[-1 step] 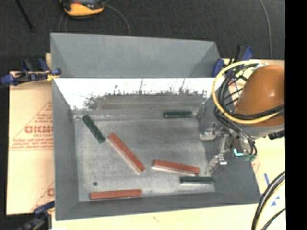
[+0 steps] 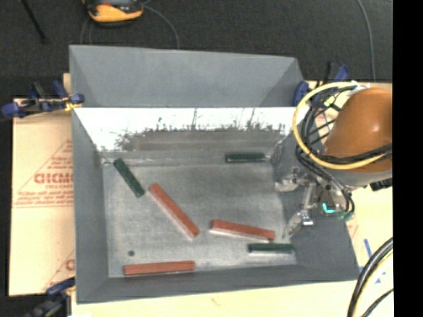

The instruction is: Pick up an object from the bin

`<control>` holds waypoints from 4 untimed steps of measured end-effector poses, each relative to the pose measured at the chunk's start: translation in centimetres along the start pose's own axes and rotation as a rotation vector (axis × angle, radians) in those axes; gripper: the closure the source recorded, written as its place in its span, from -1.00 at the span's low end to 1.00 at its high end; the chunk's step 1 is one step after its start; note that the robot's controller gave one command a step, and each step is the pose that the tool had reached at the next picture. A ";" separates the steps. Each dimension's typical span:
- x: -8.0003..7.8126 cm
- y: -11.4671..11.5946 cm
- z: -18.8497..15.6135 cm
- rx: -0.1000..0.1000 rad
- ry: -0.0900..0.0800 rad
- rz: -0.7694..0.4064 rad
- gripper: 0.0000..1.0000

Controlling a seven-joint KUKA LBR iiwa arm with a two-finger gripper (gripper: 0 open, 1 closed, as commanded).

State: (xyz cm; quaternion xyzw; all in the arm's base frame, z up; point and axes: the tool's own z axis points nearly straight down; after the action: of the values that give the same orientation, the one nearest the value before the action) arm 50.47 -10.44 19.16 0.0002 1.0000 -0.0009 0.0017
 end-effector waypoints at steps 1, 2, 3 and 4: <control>-1.4 0.0 10.5 0.000 -0.001 -0.189 1.00; -2.7 0.6 10.1 0.001 -0.055 -0.190 -1.00; -2.6 0.6 10.1 0.000 -0.051 -0.192 -1.00; -0.8 0.2 10.9 -0.001 -0.002 -0.195 1.00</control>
Offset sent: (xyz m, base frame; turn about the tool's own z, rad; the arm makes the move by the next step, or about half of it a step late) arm 0.0000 0.0000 0.0000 0.0000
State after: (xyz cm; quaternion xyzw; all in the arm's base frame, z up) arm 51.33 -10.25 8.25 -0.0971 0.9953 -0.0005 0.0024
